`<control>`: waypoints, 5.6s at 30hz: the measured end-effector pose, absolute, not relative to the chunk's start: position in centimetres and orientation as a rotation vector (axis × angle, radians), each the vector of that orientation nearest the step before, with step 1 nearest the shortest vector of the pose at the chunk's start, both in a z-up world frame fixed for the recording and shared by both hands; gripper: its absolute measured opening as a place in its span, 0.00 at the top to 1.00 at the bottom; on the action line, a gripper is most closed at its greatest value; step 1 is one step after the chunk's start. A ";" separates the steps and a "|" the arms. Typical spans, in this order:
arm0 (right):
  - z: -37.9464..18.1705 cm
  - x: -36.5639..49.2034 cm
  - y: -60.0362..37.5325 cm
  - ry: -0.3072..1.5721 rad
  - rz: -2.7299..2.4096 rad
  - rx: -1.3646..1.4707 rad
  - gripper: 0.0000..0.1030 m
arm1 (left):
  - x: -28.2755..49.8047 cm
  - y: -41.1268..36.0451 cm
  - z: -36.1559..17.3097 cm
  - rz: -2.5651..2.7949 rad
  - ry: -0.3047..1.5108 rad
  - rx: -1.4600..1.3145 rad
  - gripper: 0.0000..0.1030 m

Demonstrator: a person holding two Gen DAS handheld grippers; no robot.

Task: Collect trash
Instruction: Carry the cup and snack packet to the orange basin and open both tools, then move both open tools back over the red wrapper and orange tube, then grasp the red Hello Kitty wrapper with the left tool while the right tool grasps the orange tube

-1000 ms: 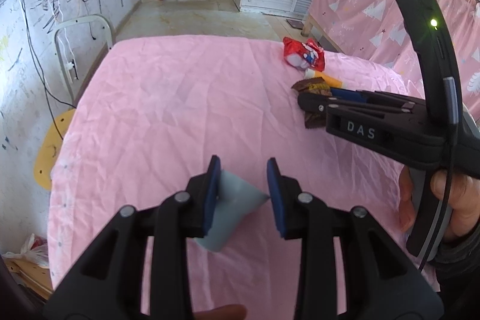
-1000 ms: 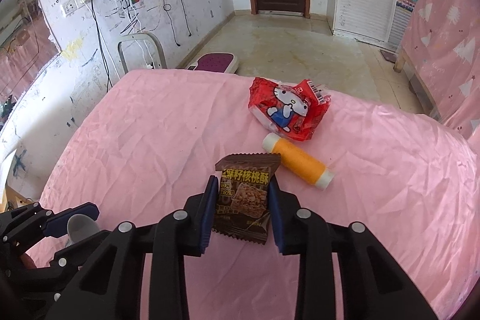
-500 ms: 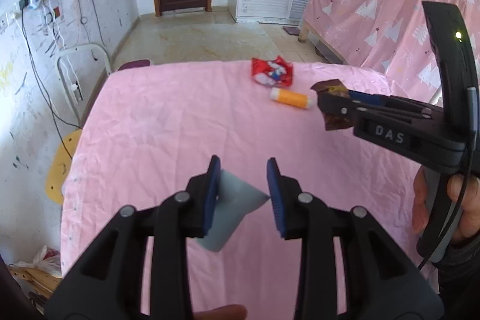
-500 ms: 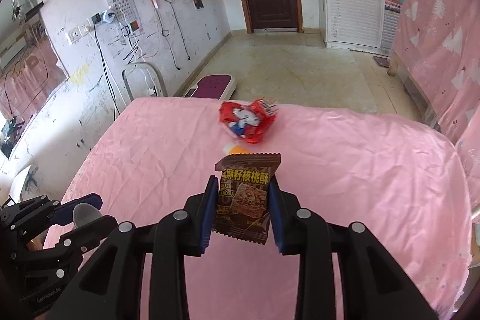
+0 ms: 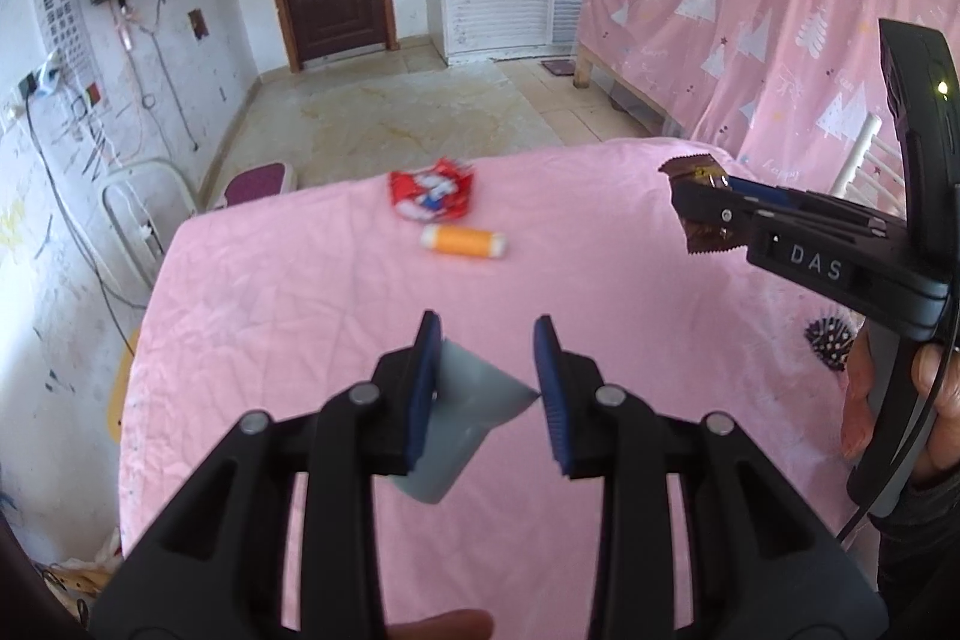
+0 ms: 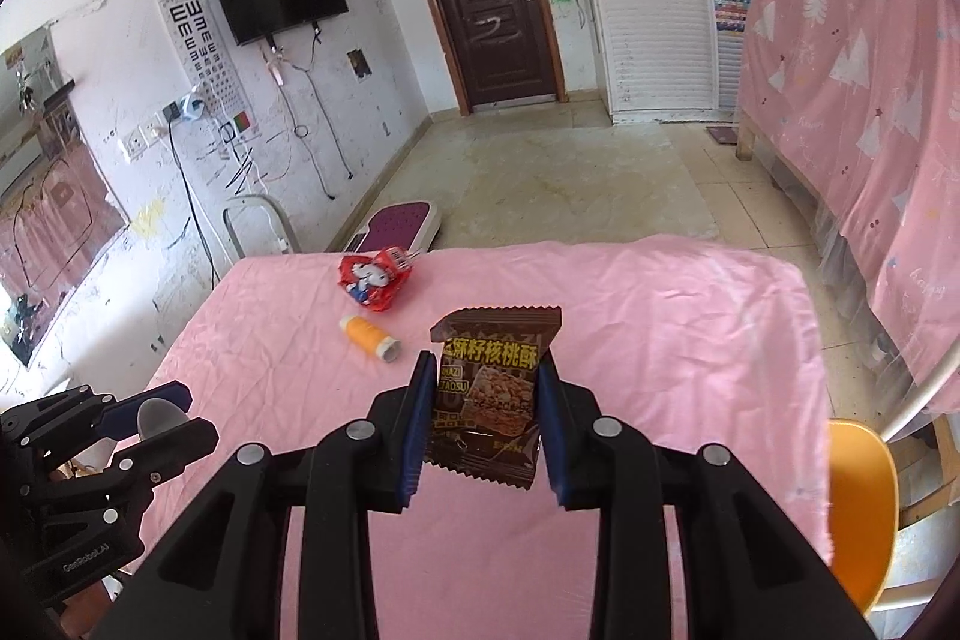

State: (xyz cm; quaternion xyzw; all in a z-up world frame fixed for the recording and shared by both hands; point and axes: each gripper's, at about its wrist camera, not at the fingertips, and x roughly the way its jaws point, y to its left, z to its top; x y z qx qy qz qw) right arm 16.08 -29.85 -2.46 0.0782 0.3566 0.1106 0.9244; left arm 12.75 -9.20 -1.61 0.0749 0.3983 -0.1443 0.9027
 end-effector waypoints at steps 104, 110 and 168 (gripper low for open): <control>-2.2 12.6 -39.7 0.687 0.026 0.095 0.49 | 20.4 -21.7 2.1 -0.474 0.830 0.169 0.48; -1.9 14.4 -35.2 0.702 0.064 0.053 0.47 | 22.2 -16.8 1.5 -0.424 0.843 0.146 0.46; -9.1 27.4 -16.2 0.875 0.439 -0.105 0.37 | 33.5 -6.4 -5.8 -0.329 1.057 -0.014 0.73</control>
